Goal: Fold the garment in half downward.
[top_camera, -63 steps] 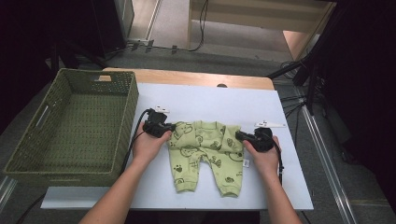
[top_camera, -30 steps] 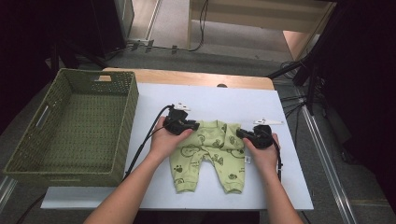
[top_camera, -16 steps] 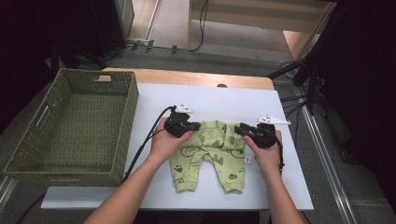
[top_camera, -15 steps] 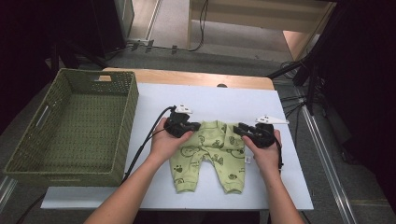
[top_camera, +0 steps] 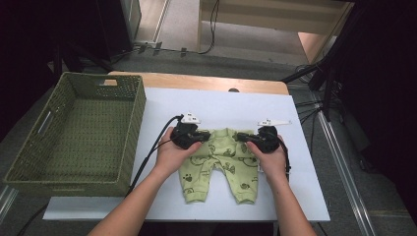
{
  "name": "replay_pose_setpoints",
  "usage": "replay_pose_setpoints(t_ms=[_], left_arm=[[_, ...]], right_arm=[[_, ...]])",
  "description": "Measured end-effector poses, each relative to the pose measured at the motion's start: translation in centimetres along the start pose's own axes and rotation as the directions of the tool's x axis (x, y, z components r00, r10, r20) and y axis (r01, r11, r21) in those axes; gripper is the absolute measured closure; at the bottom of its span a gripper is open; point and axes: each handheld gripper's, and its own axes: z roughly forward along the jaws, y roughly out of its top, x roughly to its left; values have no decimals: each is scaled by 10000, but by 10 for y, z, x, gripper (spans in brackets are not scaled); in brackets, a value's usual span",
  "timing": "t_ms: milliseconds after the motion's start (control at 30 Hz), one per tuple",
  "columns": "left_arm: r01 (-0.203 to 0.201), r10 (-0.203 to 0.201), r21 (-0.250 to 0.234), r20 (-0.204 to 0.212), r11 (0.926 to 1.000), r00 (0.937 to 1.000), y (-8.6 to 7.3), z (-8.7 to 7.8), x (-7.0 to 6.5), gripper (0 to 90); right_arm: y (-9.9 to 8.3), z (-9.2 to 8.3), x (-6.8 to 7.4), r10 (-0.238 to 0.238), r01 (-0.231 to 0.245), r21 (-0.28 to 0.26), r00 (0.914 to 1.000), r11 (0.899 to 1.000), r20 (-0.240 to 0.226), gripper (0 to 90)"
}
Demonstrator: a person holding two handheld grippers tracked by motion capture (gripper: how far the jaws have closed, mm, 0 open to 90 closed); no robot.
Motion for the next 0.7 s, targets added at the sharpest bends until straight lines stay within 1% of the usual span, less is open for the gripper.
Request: replay_pose_setpoints(t_ms=[67, 167, 267, 367, 433, 533, 567, 700], left_arm=[[-42, 42, -36, 17, 10000, 10000, -1, -2, -2, 874], [-103, 105, -170, 112, 9998, 9999, -4, -4, -6, 874], [-174, 180, -305, 185, 9994, 9997, -7, -8, -11, 874], [-215, 228, -447, 281, 9988, 9993, -12, -12, -16, 874], [-301, 318, -533, 314, 9981, 9990, -15, -16, -20, 874], [-364, 394, -654, 457, 9972, 9982, -21, -21, -26, 874], [-338, 373, -703, 481, 9970, 9981, -24, -23, -27, 874], [-398, 439, -771, 512, 9962, 9977, -32, -29, -32, 873]], right_arm=[[0, -4, 4, -139, 138, -130, 9999, 9998, -67, 868], [-3, -13, 10, -376, 377, -430, 9993, 9984, 39, 869], [-9, -22, 15, -568, 585, -705, 9980, 9958, 262, 869], [-17, -28, 18, -560, 587, -970, 9980, 9935, 307, 869], [-23, -34, 22, -666, 707, -1172, 9970, 9906, 386, 869], [-33, -42, 28, -720, 796, -1378, 9956, 9873, 596, 869], [-35, -44, 30, -673, 758, -1458, 9958, 9864, 627, 869], [-47, -51, 38, -857, 967, -1618, 9936, 9821, 737, 869]])
